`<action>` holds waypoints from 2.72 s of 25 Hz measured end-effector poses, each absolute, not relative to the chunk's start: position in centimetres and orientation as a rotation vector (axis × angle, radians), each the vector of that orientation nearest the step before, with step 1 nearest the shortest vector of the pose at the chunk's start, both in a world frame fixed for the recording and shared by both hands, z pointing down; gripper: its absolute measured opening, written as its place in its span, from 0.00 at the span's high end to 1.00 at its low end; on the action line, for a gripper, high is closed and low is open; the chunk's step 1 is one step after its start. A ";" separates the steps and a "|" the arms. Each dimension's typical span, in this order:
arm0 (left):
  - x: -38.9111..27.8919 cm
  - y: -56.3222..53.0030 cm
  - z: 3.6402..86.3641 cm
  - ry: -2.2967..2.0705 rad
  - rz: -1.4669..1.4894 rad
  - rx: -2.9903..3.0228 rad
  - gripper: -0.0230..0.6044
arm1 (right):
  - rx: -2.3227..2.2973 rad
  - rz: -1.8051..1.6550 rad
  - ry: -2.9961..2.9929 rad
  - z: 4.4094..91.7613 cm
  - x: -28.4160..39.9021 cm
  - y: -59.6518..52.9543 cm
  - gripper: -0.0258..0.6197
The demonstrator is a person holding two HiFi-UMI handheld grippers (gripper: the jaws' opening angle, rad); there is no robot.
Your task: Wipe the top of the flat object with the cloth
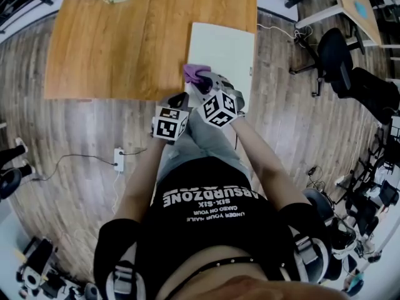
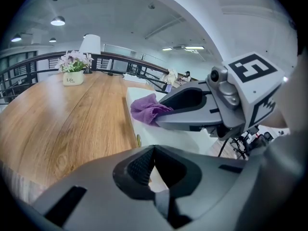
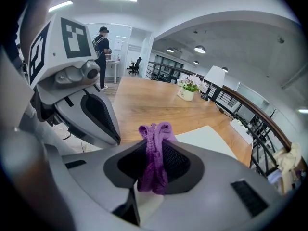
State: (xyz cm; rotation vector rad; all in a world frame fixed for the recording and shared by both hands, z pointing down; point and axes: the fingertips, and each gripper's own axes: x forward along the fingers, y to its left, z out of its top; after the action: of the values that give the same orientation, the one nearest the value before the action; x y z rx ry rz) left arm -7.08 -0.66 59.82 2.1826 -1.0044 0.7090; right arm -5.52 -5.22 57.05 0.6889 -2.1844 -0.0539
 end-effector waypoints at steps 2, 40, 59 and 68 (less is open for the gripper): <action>-6.9 -0.8 59.9 -0.996 0.730 2.170 0.94 | 0.678 -0.053 -2.183 57.1 -5.3 -5.4 0.80; -7.0 -1.1 60.4 -0.947 0.861 2.064 0.94 | 0.655 -0.119 -2.213 57.2 -4.6 -11.4 0.80; -6.6 -0.9 60.0 -0.965 0.867 2.055 0.94 | 0.690 -0.114 -2.208 57.1 -4.0 -15.1 0.80; -6.4 -0.7 60.0 -0.970 0.936 2.053 0.94 | 0.704 -0.104 -2.195 57.0 -3.9 -17.0 0.80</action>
State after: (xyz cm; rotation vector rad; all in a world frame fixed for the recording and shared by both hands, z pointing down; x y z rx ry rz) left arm -6.41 -0.71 60.05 2.0531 -0.9702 0.9364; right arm -3.86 -16.95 57.03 0.7045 -2.1954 -0.1040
